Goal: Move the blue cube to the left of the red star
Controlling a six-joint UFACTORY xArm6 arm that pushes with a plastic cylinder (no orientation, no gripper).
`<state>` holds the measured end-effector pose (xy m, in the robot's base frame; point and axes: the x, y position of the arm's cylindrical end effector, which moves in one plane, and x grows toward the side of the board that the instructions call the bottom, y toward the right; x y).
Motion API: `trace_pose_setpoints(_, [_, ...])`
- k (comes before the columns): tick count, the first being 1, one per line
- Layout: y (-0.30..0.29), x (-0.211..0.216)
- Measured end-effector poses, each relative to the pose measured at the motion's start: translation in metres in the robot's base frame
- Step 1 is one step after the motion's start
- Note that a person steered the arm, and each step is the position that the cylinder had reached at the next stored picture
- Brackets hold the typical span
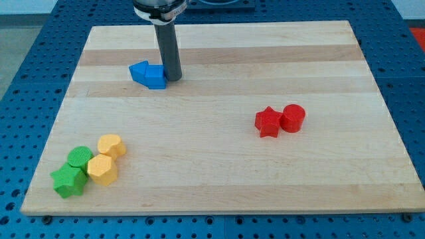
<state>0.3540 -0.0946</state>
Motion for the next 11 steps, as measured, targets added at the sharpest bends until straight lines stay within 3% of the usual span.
trace_pose_setpoints(1, [0.040,-0.035])
trace_pose_setpoints(2, [0.050,-0.039])
trace_pose_setpoints(3, [0.059,-0.079])
trace_pose_setpoints(4, [0.053,-0.079])
trace_pose_setpoints(7, [-0.025,-0.004])
trace_pose_setpoints(11, [-0.056,0.052])
